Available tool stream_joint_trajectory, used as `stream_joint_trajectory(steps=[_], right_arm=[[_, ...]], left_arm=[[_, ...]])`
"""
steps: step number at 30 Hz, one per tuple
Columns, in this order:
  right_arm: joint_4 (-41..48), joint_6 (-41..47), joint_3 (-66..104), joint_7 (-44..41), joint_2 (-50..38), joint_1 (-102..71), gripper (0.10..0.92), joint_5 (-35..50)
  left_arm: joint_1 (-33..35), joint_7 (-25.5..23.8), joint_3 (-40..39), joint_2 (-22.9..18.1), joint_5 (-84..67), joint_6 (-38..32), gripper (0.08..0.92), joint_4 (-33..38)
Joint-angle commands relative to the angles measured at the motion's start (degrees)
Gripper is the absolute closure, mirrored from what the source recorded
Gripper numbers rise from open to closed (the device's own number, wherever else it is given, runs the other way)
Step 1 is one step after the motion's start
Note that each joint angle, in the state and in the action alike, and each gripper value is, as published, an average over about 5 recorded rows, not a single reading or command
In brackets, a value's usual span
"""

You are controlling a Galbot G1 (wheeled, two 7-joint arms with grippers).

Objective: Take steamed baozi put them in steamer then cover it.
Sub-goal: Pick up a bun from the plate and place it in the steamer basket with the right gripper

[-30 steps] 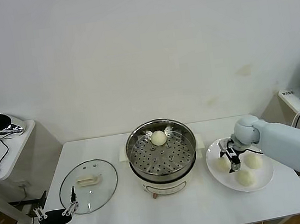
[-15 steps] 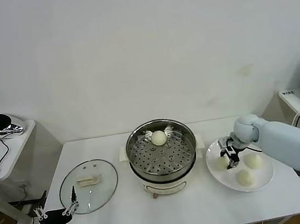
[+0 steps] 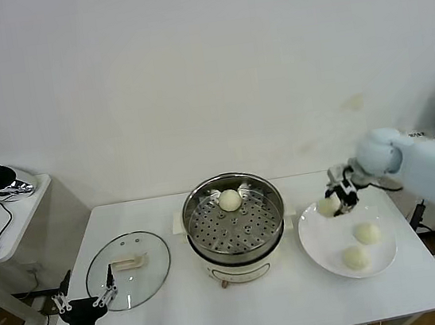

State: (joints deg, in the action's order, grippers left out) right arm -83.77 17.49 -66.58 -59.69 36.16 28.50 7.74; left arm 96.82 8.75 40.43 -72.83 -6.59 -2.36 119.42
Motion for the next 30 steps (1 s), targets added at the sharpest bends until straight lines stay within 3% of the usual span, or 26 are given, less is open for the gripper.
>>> stream_joint_trajectory(steps=[1, 6, 16, 30], right_arm=[[-8.9, 6.4, -13.8, 3.5, 6.1, 21.8, 0.457, 17.9], [-7.9, 10.9, -13.9, 7.9, 15.7, 18.9, 0.449, 24.0], [5.5, 20.1, -10.1, 15.1, 33.9, 6.8, 0.448, 26.8], [14.7, 24.1, -8.2, 17.9, 41.0, -1.9, 0.448, 26.8]], left_arm=[[0.0, -0.1, 0.0, 0.2, -0.1, 0.0, 0.177, 0.0], [-0.1, -0.1, 0.1, 0.5, -0.5, 0.0, 0.177, 0.0], [0.4, -0.2, 1.2, 0.3, -0.1, 0.0, 0.177, 0.4], [0.9, -0.2, 1.0, -0.7, 1.0, -0.2, 0.177, 0.6]])
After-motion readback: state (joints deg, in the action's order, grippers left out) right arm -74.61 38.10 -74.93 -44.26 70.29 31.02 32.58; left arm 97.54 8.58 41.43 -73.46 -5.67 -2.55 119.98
